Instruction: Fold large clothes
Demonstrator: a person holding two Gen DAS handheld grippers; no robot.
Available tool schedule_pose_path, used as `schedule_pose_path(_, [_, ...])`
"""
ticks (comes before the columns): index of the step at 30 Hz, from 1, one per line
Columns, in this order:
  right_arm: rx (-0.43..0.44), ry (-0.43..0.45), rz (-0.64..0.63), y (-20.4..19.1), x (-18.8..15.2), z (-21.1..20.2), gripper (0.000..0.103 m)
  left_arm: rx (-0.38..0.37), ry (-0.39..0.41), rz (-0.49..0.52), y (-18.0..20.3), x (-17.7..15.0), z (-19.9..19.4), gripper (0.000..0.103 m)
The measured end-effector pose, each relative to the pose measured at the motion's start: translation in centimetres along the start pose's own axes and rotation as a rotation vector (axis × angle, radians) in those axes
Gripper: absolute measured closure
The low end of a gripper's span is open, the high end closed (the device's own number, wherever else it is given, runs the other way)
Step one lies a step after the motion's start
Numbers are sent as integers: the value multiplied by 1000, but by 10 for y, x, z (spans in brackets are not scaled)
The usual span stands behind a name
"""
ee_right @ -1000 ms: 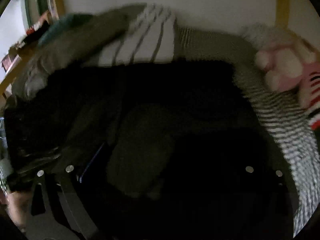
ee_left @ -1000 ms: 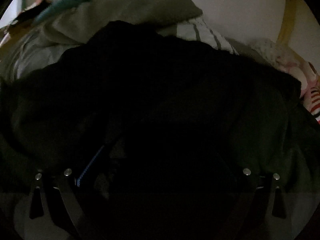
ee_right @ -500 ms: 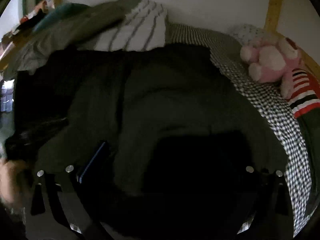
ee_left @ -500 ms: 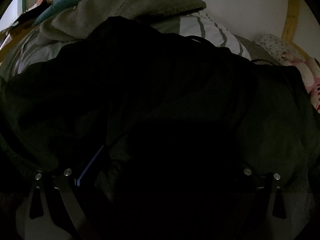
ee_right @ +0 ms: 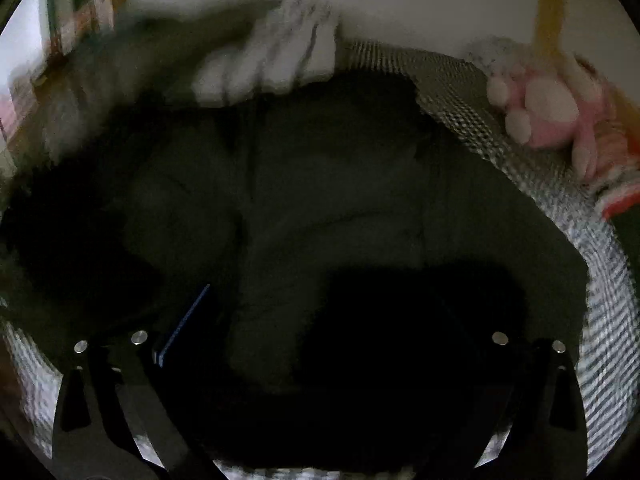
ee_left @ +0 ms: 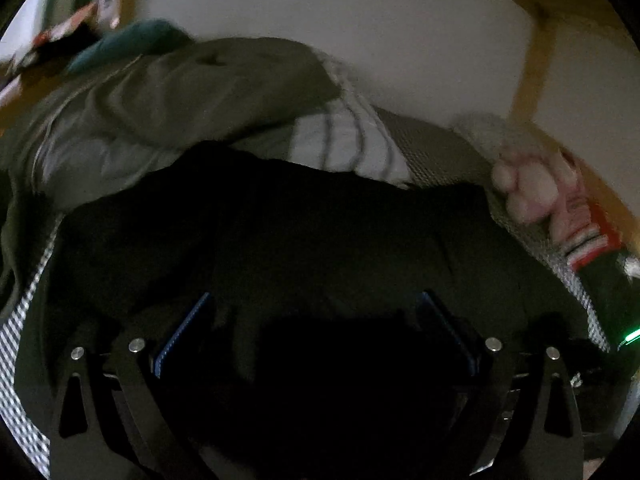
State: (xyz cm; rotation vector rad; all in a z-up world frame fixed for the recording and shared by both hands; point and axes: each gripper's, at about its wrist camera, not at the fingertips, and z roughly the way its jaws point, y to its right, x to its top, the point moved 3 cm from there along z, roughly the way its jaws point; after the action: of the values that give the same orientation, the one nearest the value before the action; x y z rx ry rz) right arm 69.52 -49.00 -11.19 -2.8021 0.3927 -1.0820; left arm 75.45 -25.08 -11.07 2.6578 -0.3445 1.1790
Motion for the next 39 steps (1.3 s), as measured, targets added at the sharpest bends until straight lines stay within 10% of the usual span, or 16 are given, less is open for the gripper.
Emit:
schedule_pose_path(3, [211,140,252,30,-21,-64,3,72,-152,54,11,-27,55,4])
schedule_pose_path(6, [358,158,430,58,-56,-84,3,118,-45,82,13,-37,63,4])
schedule_pose_path(13, [758,69,989,118,-116,-5,3,100,-69,61,5,-35,69,4])
schedule_pose_path(25, [544,-43,1146,108,-53,60,2,96,-70,47,3,-40,66,4])
schedule_pose_path(28, [481,-67,1136,102,-60,52,23,95,-77,45,3,-39,67,4])
schedule_pose_path(33, [613,-11,1235,98,-111,22,20,91,-93,49,4,-39,67,4])
schedule_pose_path(39, [623,-106,1285,95,-72,62,2,74,-129,51,5,-40,68,4])
